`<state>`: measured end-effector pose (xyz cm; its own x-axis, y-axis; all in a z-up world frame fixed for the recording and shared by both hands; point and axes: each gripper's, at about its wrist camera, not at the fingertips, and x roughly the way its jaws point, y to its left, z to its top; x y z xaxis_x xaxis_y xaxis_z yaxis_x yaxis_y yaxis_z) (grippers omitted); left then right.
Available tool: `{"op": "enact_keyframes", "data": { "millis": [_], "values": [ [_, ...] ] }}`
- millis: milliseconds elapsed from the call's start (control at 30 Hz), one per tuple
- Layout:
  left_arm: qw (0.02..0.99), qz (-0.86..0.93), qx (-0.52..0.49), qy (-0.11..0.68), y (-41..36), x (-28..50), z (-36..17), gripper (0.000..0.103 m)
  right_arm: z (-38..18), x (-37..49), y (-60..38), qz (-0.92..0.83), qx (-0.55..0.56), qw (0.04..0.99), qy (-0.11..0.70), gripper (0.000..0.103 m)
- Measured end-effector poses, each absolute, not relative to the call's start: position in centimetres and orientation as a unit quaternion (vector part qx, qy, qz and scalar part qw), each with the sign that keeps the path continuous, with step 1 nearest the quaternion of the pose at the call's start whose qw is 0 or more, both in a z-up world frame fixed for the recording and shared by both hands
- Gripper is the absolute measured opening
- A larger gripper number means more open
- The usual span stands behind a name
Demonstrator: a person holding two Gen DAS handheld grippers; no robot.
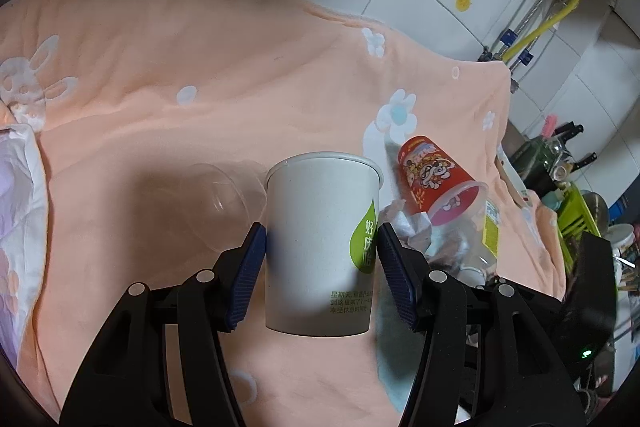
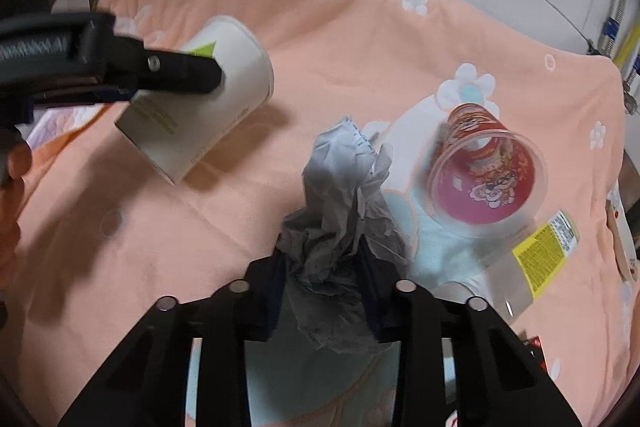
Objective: Collect trash
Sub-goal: 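Carry the foil into the green basket and open the right gripper while the left gripper carries the cup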
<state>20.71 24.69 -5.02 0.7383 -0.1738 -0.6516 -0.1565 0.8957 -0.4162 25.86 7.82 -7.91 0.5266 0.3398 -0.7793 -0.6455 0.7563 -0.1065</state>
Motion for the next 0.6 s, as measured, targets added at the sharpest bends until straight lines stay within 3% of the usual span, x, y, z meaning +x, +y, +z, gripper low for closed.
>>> {"op": "enact_keyframes", "data": {
  "millis": [600],
  "values": [
    [0.917, -0.048, -0.219, 0.331, 18.3, 16.1, -1.9, 0.057, -1.0, 15.1, -0.5, 0.314, -0.093, 0.878, 0.350, 0.024]
  ]
}}
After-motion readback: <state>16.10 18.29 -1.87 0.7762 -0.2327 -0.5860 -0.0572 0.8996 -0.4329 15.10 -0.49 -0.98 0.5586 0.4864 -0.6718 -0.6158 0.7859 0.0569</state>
